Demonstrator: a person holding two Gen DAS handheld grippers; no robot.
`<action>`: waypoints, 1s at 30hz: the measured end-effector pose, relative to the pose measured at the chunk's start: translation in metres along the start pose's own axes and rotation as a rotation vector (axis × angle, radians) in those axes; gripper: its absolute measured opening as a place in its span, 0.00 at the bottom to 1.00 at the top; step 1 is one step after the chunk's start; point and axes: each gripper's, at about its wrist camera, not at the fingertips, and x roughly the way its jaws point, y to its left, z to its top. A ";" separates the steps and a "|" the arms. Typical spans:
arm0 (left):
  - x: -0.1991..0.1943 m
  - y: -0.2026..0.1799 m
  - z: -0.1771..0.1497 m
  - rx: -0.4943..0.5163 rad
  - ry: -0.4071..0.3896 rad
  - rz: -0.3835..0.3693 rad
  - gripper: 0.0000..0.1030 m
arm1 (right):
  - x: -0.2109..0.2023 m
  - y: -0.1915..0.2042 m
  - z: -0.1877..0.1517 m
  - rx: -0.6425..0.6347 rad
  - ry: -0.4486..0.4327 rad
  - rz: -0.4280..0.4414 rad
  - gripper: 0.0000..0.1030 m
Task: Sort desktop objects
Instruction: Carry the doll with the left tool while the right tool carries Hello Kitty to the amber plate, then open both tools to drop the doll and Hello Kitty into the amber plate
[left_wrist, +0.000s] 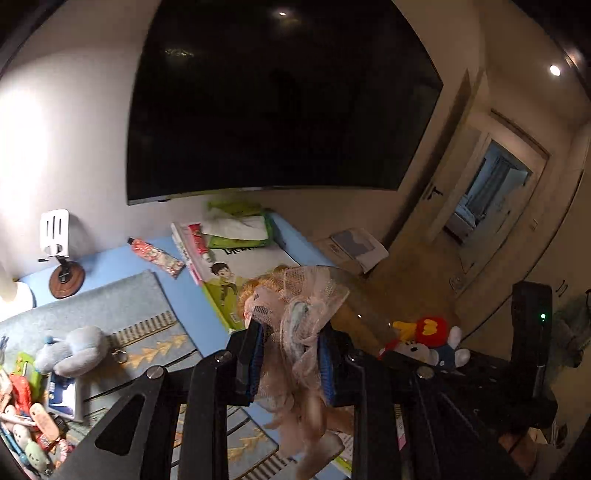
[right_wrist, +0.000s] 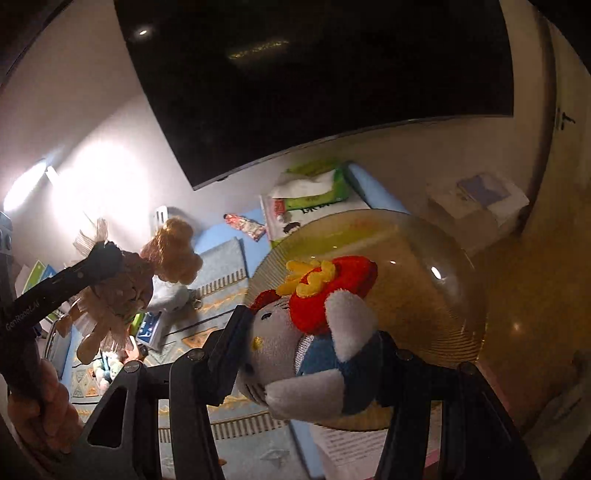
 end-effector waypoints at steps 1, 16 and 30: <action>0.013 -0.006 -0.001 0.007 0.024 -0.011 0.21 | 0.008 -0.007 0.001 0.012 0.028 -0.016 0.54; 0.105 -0.025 -0.036 0.031 0.208 0.006 0.22 | 0.062 -0.053 -0.008 0.034 0.198 -0.072 0.56; 0.073 -0.015 -0.049 0.006 0.210 0.028 0.73 | 0.052 -0.058 -0.005 0.089 0.172 -0.077 0.61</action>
